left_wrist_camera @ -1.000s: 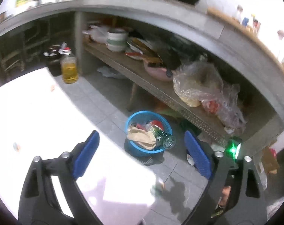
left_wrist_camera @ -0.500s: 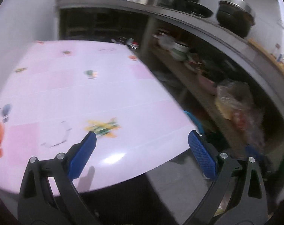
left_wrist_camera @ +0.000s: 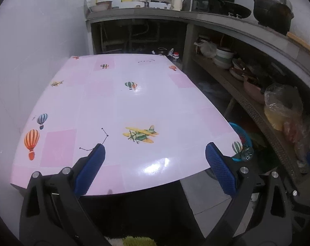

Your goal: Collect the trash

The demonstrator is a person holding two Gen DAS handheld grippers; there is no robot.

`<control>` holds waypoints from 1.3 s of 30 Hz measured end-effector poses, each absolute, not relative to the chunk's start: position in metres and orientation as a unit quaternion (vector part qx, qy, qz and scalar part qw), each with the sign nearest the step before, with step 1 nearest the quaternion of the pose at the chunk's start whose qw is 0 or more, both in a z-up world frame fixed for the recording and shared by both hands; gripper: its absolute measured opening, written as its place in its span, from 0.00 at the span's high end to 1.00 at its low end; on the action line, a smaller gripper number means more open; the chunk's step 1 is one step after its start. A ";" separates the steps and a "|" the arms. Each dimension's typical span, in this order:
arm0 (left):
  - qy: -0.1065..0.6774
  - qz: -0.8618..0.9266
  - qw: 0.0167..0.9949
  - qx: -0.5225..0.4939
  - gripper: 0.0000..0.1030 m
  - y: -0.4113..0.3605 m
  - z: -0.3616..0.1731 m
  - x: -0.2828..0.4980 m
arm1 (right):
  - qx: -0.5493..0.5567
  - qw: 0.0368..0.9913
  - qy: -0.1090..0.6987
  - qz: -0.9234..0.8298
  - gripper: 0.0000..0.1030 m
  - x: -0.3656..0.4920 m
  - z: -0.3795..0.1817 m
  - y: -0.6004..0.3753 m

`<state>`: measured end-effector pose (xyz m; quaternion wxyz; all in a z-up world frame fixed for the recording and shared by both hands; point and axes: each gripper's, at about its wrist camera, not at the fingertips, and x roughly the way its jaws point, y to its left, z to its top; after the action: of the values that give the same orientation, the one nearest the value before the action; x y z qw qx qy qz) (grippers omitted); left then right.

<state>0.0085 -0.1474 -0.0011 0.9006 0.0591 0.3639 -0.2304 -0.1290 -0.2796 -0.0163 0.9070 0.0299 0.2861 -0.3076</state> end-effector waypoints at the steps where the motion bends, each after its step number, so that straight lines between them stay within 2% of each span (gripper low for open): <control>1: 0.368 -0.228 0.900 0.057 0.08 -0.149 -0.002 0.006 | 0.029 0.906 0.287 -0.310 0.06 -0.129 -0.016 -0.281; 6: 0.395 -0.216 0.892 0.040 0.08 -0.150 -0.011 -0.007 | 0.048 0.895 0.309 -0.319 0.06 -0.127 -0.020 -0.294; 19: 0.416 -0.194 0.884 0.088 0.08 -0.169 -0.031 -0.005 | 0.048 0.883 0.347 -0.312 0.06 -0.125 -0.040 -0.313; 39: 0.408 -0.192 0.886 0.110 0.08 -0.180 -0.029 -0.004 | 0.043 0.883 0.350 -0.309 0.06 -0.120 -0.040 -0.327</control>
<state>-0.0039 -0.1797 -0.0286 0.8856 0.1097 0.4082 -0.1923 -0.1204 -0.3272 -0.0400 0.8833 0.0433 0.3499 -0.3090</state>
